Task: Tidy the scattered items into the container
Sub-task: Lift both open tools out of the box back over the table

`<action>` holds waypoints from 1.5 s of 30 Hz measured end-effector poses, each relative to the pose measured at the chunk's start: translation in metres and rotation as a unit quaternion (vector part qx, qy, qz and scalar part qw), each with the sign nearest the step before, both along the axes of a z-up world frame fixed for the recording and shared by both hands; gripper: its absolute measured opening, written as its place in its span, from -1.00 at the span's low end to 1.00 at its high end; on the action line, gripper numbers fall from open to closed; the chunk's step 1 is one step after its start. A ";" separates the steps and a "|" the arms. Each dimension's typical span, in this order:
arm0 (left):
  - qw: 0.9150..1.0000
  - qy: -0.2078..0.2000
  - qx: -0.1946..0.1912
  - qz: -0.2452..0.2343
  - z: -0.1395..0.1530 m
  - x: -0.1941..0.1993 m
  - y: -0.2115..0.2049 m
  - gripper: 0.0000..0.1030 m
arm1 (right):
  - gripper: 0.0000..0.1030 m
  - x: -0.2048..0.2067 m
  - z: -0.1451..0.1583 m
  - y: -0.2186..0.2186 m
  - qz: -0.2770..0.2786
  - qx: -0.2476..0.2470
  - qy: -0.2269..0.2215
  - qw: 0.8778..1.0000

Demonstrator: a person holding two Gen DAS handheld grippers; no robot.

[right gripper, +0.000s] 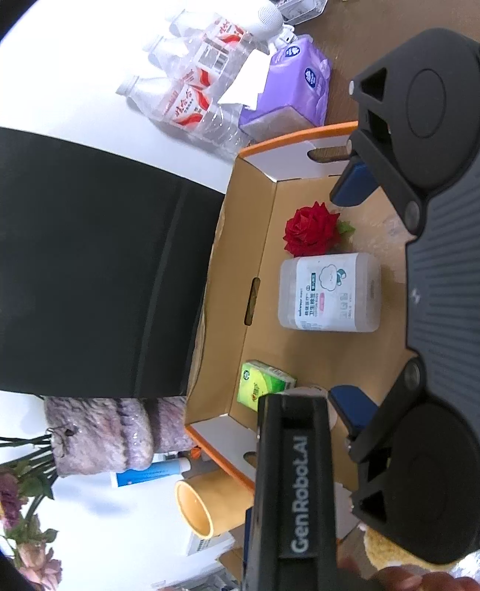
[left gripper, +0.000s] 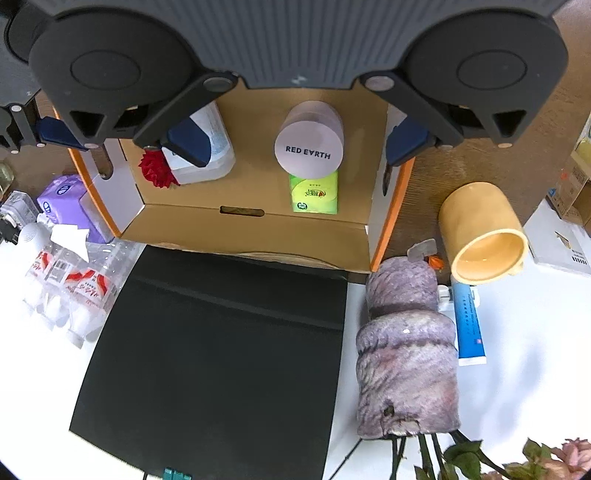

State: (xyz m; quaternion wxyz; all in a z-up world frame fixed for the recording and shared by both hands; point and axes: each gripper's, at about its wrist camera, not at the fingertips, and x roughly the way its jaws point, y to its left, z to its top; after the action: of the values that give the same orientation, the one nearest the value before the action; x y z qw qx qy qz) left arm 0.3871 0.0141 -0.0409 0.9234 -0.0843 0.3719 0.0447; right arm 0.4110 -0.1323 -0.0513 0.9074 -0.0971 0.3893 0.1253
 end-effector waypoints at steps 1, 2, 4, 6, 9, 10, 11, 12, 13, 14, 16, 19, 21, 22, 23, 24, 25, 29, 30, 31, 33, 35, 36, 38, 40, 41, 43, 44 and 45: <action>1.000 -0.002 0.000 0.000 0.002 -0.003 0.000 1.00 | 1.00 -0.003 0.002 0.000 -0.001 0.000 -0.002 1.000; 1.000 -0.005 0.000 0.001 0.005 -0.006 0.001 1.00 | 1.00 -0.005 0.004 -0.001 -0.001 -0.001 -0.004 1.000; 1.000 -0.009 -0.002 0.002 0.010 -0.012 0.001 1.00 | 1.00 -0.011 0.009 -0.001 -0.002 -0.001 -0.008 1.000; 1.000 -0.014 -0.003 0.003 0.015 -0.019 0.002 1.00 | 1.00 -0.017 0.012 -0.001 0.000 -0.001 -0.011 1.000; 1.000 -0.020 -0.005 0.003 0.021 -0.030 0.002 1.00 | 1.00 -0.028 0.017 -0.001 0.003 -0.007 -0.014 1.000; 1.000 -0.022 -0.004 0.001 0.024 -0.034 0.001 1.00 | 1.00 -0.033 0.019 0.000 0.004 -0.008 -0.016 1.000; 1.000 -0.023 -0.003 0.000 0.026 -0.038 0.000 1.00 | 1.00 -0.037 0.021 0.000 0.005 -0.009 -0.017 1.000; 1.000 -0.025 -0.001 -0.002 0.028 -0.042 -0.001 1.00 | 1.00 -0.041 0.023 0.000 0.005 -0.011 -0.018 1.000; 1.000 -0.027 0.001 -0.004 0.030 -0.046 -0.002 1.00 | 1.00 -0.045 0.025 0.000 0.005 -0.013 -0.020 1.000; 1.000 -0.030 0.001 -0.005 0.032 -0.051 -0.003 1.00 | 1.00 -0.050 0.027 0.000 0.005 -0.015 -0.022 1.000; 0.999 -0.036 0.002 -0.004 0.037 -0.060 -0.003 1.00 | 1.00 -0.059 0.031 -0.001 0.005 -0.017 -0.026 1.000; 0.999 -0.048 -0.001 -0.002 0.045 -0.075 -0.005 1.00 | 1.00 -0.072 0.038 -0.004 0.002 -0.016 -0.032 0.999; 0.998 -0.057 -0.006 0.000 0.050 -0.087 -0.006 1.00 | 1.00 -0.082 0.042 -0.007 0.001 -0.014 -0.035 0.999; 0.998 -0.059 -0.008 -0.001 0.051 -0.092 -0.007 1.00 | 1.00 -0.087 0.043 -0.009 0.001 -0.014 -0.036 0.999; 0.998 -0.061 -0.010 -0.002 0.053 -0.097 -0.008 1.00 | 1.00 -0.092 0.044 -0.011 0.001 -0.013 -0.037 0.999; 0.998 -0.063 -0.009 -0.004 0.054 -0.103 -0.010 1.00 | 1.00 -0.097 0.045 -0.013 0.001 -0.014 -0.038 0.999; 0.998 -0.063 -0.008 -0.007 0.055 -0.109 -0.012 1.00 | 1.00 -0.104 0.045 -0.014 0.000 -0.013 -0.039 0.999; 0.998 -0.062 -0.010 -0.015 0.059 -0.131 -0.018 1.00 | 1.00 -0.126 0.046 -0.022 0.001 0.000 -0.031 1.000; 0.998 -0.066 -0.014 -0.015 0.060 -0.137 -0.019 1.00 | 1.00 -0.132 0.046 -0.024 0.000 0.002 -0.032 1.000; 0.997 -0.071 -0.018 -0.015 0.061 -0.144 -0.020 1.00 | 1.00 -0.138 0.047 -0.027 -0.001 0.004 -0.032 0.999; 0.997 -0.079 -0.020 -0.013 0.063 -0.156 -0.024 1.00 | 1.00 -0.152 0.050 -0.032 -0.002 0.008 -0.036 0.999; 0.996 -0.083 -0.015 -0.011 0.064 -0.167 -0.029 1.00 | 1.00 -0.164 0.052 -0.037 0.000 0.011 -0.037 0.999; 0.996 -0.083 -0.014 -0.011 0.065 -0.173 -0.031 1.00 | 1.00 -0.171 0.054 -0.039 0.001 0.011 -0.041 0.999; 0.996 -0.084 -0.012 -0.012 0.065 -0.185 -0.035 1.00 | 1.00 -0.186 0.056 -0.044 0.003 0.010 -0.053 0.999; 0.996 -0.084 -0.017 -0.014 0.065 -0.195 -0.038 1.00 | 1.00 -0.201 0.056 -0.048 0.002 0.007 -0.065 0.998; 0.996 -0.084 -0.023 -0.014 0.065 -0.199 -0.039 1.00 | 1.00 -0.207 0.056 -0.050 0.002 0.004 -0.068 0.998; 0.996 -0.085 -0.036 -0.017 0.063 -0.207 -0.039 1.00 | 1.00 -0.218 0.052 -0.050 0.004 -0.002 -0.067 0.998; 0.995 -0.086 -0.040 -0.018 0.062 -0.212 -0.039 1.00 | 1.00 -0.223 0.050 -0.050 0.009 -0.003 -0.067 0.998; 0.995 -0.089 -0.043 -0.019 0.061 -0.216 -0.039 1.00 | 1.00 -0.228 0.048 -0.050 0.014 -0.003 -0.069 0.998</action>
State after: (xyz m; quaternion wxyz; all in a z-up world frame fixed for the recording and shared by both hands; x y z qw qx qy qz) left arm 0.1711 -0.0250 0.0196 0.9489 -0.1203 0.2917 0.0039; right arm 0.1827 -0.1821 -0.0037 0.9299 -0.1131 0.3250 0.1297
